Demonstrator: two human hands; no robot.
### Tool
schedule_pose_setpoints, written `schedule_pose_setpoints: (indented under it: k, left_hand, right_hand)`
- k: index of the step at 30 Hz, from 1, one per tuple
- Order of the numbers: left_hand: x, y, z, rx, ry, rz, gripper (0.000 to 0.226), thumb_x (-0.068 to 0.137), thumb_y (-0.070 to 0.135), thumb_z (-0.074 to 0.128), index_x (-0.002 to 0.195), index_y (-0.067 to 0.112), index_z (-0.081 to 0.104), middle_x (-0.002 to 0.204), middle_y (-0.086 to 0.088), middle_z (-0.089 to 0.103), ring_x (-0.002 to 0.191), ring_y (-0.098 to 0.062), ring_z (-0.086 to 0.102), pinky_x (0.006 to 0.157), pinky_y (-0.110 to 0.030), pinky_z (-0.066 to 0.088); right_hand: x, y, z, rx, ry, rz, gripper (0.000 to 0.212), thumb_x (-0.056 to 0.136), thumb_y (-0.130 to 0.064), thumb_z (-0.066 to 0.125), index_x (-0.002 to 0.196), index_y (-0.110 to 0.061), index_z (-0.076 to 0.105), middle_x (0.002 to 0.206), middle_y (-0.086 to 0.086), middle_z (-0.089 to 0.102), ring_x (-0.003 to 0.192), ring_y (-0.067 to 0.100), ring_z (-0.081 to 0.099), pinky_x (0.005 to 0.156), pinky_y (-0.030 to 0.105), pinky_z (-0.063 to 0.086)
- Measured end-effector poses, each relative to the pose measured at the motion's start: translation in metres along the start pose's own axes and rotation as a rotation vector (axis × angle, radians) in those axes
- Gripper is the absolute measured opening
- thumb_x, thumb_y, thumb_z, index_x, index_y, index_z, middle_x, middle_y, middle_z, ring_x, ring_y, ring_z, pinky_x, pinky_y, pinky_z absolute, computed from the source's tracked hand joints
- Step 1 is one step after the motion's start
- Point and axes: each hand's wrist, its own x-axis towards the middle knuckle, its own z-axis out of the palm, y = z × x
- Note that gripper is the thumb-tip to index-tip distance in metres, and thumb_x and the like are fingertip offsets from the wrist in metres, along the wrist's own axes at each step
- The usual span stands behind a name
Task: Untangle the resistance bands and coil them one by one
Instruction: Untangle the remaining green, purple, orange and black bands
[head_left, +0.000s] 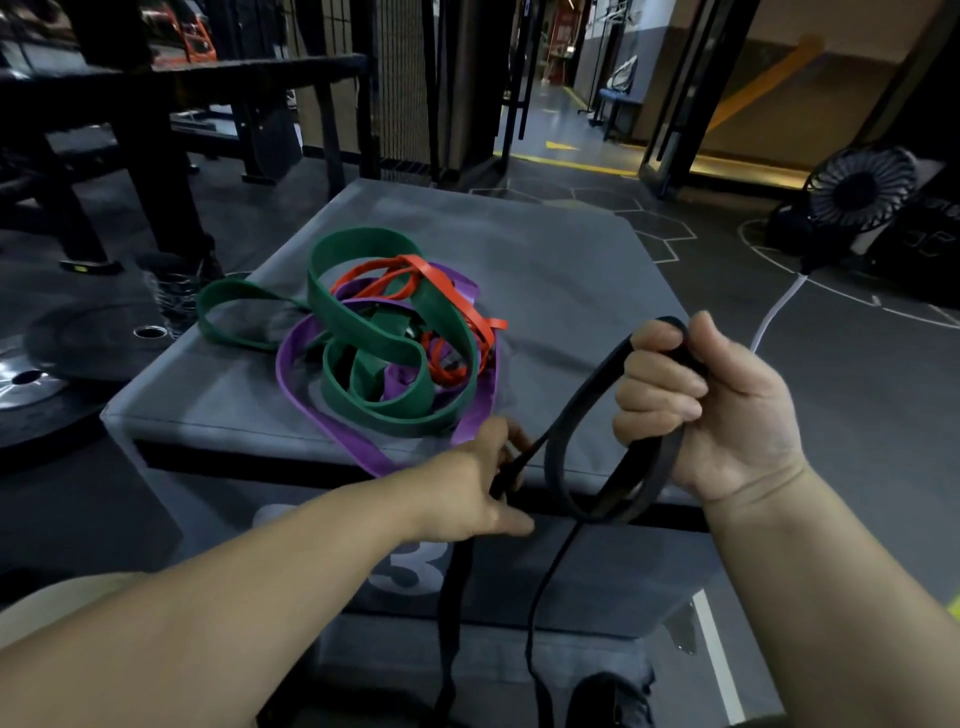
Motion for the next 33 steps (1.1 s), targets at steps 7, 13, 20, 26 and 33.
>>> schedule_pose_setpoints:
  k: [7, 13, 20, 26, 33]
  left_hand:
    - [0.005, -0.007, 0.012, -0.131, 0.168, -0.045, 0.021, 0.092, 0.012, 0.060, 0.086, 0.023, 0.043, 0.080, -0.002, 0.068, 0.086, -0.023, 0.067, 0.083, -0.040, 0.052]
    - [0.001, -0.009, 0.021, -0.044, 0.023, -0.194, 0.030, 0.067, 0.027, 0.062, 0.095, 0.022, 0.051, 0.094, -0.006, 0.073, 0.095, -0.021, 0.068, 0.093, -0.040, 0.052]
    - [-0.002, 0.004, 0.018, -0.393, 0.018, -0.170, 0.018, 0.097, -0.001, 0.049, 0.106, 0.011, 0.058, 0.093, -0.006, 0.068, 0.087, -0.018, 0.066, 0.078, -0.030, 0.053]
    - [-0.008, 0.019, 0.017, -0.627, 0.059, -0.030, 0.016, 0.095, 0.002, 0.053, 0.098, 0.013, 0.064, 0.082, -0.001, 0.067, 0.080, -0.012, 0.064, 0.083, -0.032, 0.051]
    - [-0.007, 0.026, 0.016, -0.724, 0.255, -0.027, 0.004, 0.087, 0.013, 0.065, 0.086, 0.010, 0.062, 0.069, 0.001, 0.067, 0.066, -0.012, 0.061, 0.069, -0.028, 0.049]
  right_hand:
    - [-0.007, -0.022, 0.001, 0.081, 0.047, -0.205, 0.013, 0.099, -0.011, 0.045, 0.103, -0.003, 0.055, 0.081, 0.009, 0.051, 0.058, 0.012, 0.033, 0.057, 0.026, 0.041]
    - [-0.015, -0.034, 0.001, -0.010, 0.187, -0.429, 0.006, 0.090, -0.015, 0.058, 0.096, -0.013, 0.057, 0.074, -0.002, 0.049, 0.051, 0.008, 0.043, 0.053, 0.020, 0.044]
    - [-0.006, -0.023, -0.001, -0.307, 0.687, -0.599, 0.009, 0.098, -0.019, 0.048, 0.092, -0.017, 0.053, 0.063, -0.005, 0.044, 0.049, 0.008, 0.037, 0.051, 0.020, 0.039]
    - [0.014, 0.018, -0.001, -0.506, 0.854, -0.559, 0.014, 0.102, -0.014, 0.045, 0.090, -0.015, 0.050, 0.056, -0.002, 0.040, 0.049, 0.015, 0.044, 0.054, 0.030, 0.045]
    - [0.022, 0.049, 0.006, -0.574, 0.690, -0.367, 0.004, 0.100, -0.010, 0.049, 0.101, -0.014, 0.050, 0.060, -0.003, 0.054, 0.059, 0.020, 0.058, 0.062, 0.038, 0.053]
